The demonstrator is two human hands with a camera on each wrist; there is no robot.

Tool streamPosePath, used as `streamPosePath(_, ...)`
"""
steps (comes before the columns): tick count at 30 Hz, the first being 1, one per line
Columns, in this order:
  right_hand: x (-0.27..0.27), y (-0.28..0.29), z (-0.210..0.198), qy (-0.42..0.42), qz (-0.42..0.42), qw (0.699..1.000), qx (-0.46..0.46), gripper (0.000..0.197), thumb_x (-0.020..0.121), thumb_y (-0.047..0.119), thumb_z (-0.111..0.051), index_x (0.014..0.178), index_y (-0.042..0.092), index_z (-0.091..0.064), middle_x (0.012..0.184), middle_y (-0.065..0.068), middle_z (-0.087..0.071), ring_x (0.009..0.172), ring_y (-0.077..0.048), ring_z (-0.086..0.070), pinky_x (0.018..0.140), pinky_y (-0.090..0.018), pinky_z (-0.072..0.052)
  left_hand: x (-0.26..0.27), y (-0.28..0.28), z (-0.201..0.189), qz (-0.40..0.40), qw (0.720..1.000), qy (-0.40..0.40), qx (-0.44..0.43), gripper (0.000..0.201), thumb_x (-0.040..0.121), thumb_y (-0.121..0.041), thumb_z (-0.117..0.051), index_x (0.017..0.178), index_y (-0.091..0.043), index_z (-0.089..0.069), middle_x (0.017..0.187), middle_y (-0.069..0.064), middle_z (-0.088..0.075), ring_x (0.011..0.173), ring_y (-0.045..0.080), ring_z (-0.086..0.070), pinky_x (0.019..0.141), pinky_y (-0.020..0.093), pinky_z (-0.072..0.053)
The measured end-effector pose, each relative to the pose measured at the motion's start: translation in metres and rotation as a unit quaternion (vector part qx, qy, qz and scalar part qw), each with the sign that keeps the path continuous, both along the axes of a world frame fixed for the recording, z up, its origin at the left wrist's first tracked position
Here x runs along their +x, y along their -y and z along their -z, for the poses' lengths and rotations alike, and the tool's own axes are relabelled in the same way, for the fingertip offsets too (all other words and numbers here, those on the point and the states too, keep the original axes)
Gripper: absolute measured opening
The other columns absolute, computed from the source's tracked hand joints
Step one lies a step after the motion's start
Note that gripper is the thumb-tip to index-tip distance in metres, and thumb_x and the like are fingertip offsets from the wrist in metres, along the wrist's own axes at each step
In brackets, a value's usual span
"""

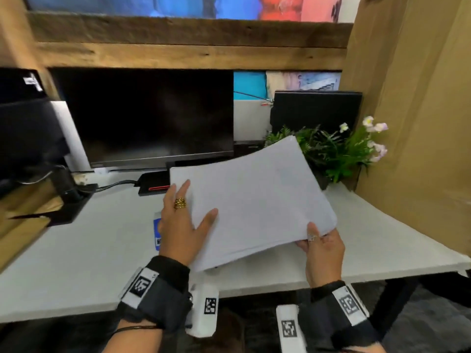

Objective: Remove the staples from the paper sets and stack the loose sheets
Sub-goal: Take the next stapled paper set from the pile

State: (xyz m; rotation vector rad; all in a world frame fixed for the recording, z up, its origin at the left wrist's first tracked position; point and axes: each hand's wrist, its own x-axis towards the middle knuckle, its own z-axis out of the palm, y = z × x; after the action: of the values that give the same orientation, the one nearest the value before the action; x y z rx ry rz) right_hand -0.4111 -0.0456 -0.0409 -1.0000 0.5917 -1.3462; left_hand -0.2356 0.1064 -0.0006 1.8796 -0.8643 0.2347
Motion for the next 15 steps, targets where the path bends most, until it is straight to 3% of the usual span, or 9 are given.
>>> streamPosePath(2, 0.005, -0.015, 0.011, -0.022, -0.058, 0.998, -0.004, 0.025, 0.095, 0.003, -0.047, 0.109, 0.023, -0.054, 0.102, 0.009, -0.063, 0.089, -0.007, -0.062, 0.061, -0.020, -0.056, 0.013, -0.022, 0.000, -0.071, 0.994, 0.015, 0.087, 0.088, 0.077, -0.052, -0.066, 0.146, -0.032, -0.016, 0.156, 0.001, -0.005, 0.143, 0.024, -0.006, 0.114, 0.051, -0.009)
streamPosePath(6, 0.017, -0.036, 0.026, -0.068, -0.135, 0.988, -0.017, 0.031, 0.095, 0.002, -0.046, 0.114, 0.026, -0.053, 0.105, 0.006, -0.065, 0.089, -0.010, -0.067, 0.062, -0.023, -0.056, 0.028, -0.056, 0.010, -0.094, 0.970, 0.016, 0.223, 0.102, 0.069, -0.068, -0.061, 0.147, -0.036, -0.004, 0.157, -0.004, 0.002, 0.143, 0.023, 0.014, 0.108, 0.061, 0.011)
streamPosePath(10, 0.025, -0.043, 0.030, -0.133, -0.174, 0.974, -0.063, 0.033, 0.095, 0.003, -0.047, 0.105, 0.032, -0.056, 0.102, 0.008, -0.066, 0.086, -0.008, -0.066, 0.061, -0.023, -0.056, 0.037, -0.079, 0.024, -0.093, 0.937, 0.044, 0.334, 0.117, 0.062, -0.077, -0.060, 0.145, -0.037, 0.011, 0.157, -0.003, 0.012, 0.141, 0.022, 0.022, 0.105, 0.063, 0.014)
streamPosePath(13, 0.027, -0.042, 0.032, -0.166, -0.202, 0.961, -0.086, 0.028, 0.094, 0.004, -0.049, 0.101, 0.030, -0.059, 0.099, 0.008, -0.067, 0.082, -0.007, -0.066, 0.059, -0.022, -0.055, 0.040, -0.089, 0.033, -0.037, 0.943, 0.027, 0.329, 0.113, 0.068, -0.067, -0.064, 0.145, -0.037, 0.014, 0.157, -0.003, -0.004, 0.144, 0.020, 0.002, 0.110, 0.057, 0.011)
streamPosePath(15, 0.030, -0.044, 0.034, -0.205, -0.230, 0.945, -0.108, 0.027, 0.094, 0.004, -0.049, 0.105, 0.025, -0.060, 0.097, 0.005, -0.069, 0.079, -0.005, -0.067, 0.058, -0.022, -0.053, 0.042, -0.091, 0.035, 0.023, 0.977, -0.048, 0.206, 0.099, 0.076, -0.052, -0.069, 0.147, -0.034, -0.003, 0.149, -0.005, -0.030, 0.139, 0.021, -0.025, 0.116, 0.050, -0.003)
